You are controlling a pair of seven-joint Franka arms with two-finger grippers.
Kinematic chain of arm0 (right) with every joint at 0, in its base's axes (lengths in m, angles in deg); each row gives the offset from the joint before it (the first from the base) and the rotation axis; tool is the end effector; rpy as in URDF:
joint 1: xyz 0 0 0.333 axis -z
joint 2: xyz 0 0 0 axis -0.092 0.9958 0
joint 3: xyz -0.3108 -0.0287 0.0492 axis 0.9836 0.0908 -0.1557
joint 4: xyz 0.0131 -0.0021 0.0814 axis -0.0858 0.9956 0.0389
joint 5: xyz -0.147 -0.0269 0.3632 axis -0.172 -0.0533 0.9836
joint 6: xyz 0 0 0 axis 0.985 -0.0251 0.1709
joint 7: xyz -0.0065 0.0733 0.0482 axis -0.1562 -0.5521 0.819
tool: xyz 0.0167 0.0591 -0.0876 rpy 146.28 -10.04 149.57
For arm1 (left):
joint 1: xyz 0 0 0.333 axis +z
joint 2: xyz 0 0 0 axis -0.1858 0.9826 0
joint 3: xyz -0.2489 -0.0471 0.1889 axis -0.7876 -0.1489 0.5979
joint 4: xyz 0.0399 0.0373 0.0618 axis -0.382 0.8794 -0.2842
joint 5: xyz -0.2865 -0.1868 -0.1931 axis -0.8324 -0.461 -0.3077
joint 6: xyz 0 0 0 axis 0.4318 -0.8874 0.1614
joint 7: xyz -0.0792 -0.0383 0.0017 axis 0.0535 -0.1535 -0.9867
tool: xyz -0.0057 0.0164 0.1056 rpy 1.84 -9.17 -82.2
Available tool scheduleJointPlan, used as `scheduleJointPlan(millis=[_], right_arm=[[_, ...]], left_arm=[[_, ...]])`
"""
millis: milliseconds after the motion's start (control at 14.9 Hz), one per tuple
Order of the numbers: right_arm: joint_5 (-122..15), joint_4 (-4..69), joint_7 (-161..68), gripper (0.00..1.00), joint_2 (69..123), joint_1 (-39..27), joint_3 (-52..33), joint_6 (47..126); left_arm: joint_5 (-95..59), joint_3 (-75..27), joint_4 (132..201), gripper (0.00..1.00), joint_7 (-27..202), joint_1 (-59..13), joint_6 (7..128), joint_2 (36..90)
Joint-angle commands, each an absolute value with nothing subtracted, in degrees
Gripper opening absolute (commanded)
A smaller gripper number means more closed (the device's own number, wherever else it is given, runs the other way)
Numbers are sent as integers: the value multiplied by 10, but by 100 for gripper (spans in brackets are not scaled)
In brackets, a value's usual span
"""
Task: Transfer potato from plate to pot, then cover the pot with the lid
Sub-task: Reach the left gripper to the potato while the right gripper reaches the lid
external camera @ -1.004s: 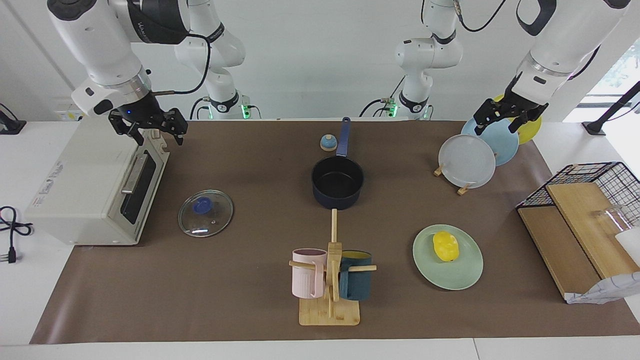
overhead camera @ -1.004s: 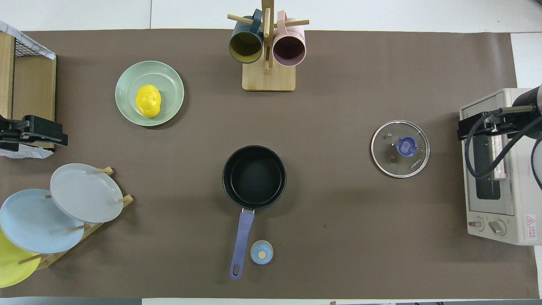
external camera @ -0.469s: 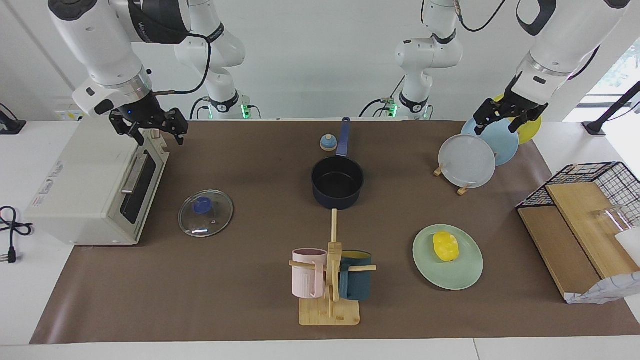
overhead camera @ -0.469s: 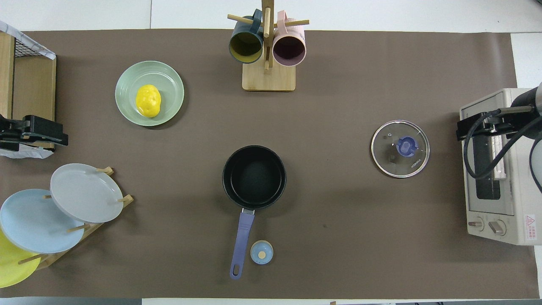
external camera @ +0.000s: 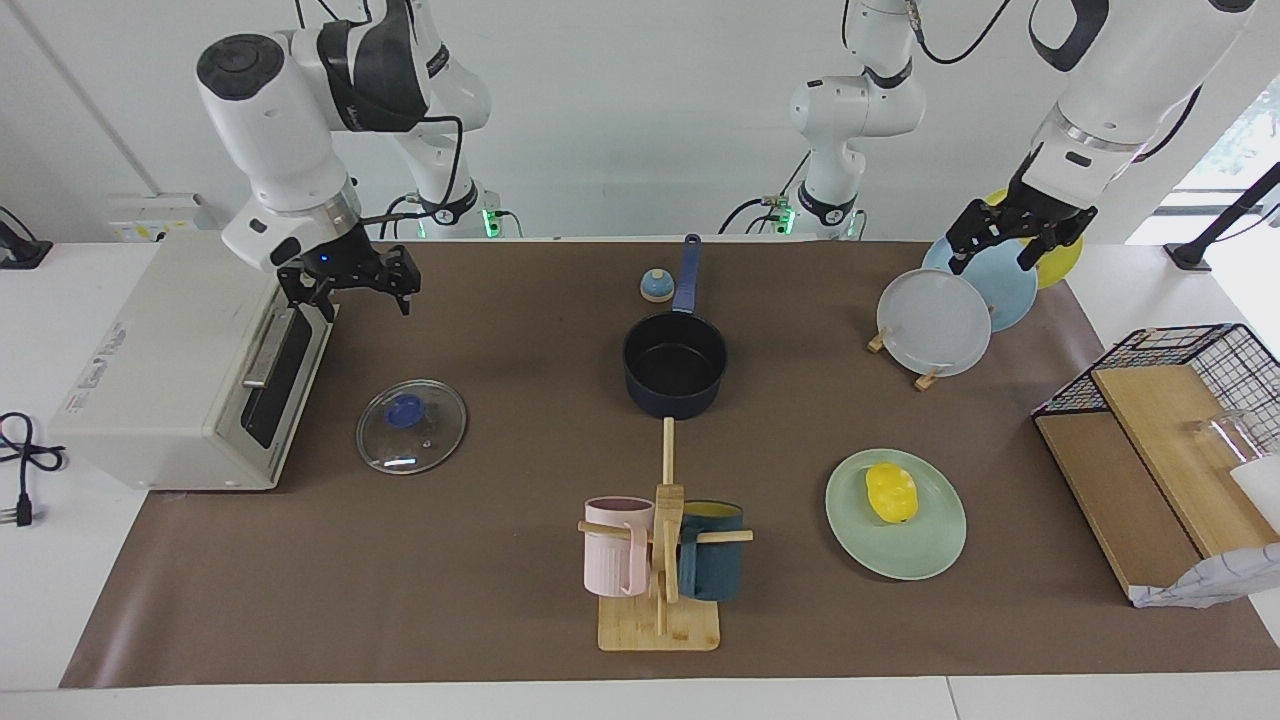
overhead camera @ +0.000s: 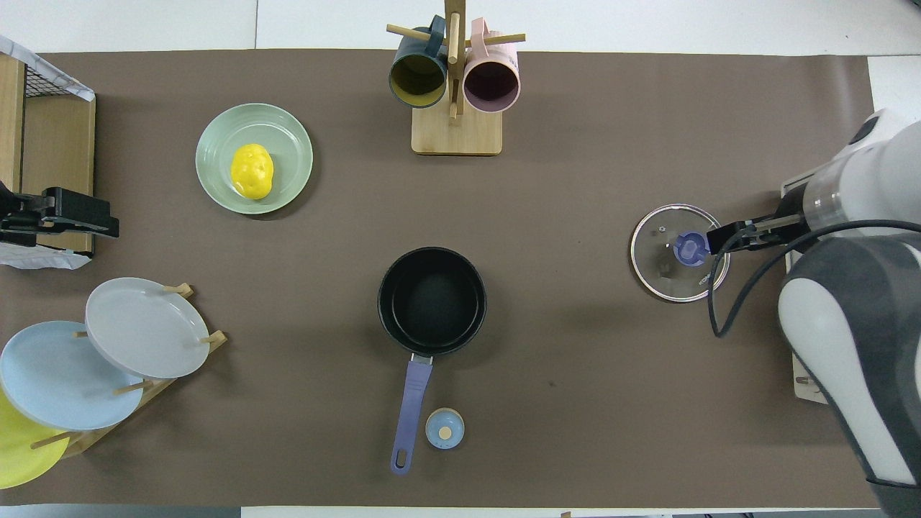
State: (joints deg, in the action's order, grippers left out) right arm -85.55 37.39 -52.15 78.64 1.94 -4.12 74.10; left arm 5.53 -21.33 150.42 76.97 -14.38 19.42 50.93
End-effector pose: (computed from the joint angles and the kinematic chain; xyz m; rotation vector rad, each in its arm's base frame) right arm 0.5445 0.0476 0.5174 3.1067 0.2285 -0.0351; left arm 0.5396 -0.0440 0.6215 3.1065 0.0179 -0.0208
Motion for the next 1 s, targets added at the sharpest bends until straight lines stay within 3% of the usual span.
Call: scheduleJointPlan(millis=[0,402,670,938], right_arm=[[-851,405,-506,100,819,6,-43,808],[-851,484,-441,100,863,41,-42,953],[-850,493,-440,100,897,51,-42,1000],[-850,499,-467,100,913,48,-42,1006]], left_arm=[[59,-213,1471,100,768,-153,226,574],[51,-218,1339,100,767,-168,305,792],[70,-223,1309,100,760,-175,367,875],[89,-223,1309,100,752,-175,413,904]])
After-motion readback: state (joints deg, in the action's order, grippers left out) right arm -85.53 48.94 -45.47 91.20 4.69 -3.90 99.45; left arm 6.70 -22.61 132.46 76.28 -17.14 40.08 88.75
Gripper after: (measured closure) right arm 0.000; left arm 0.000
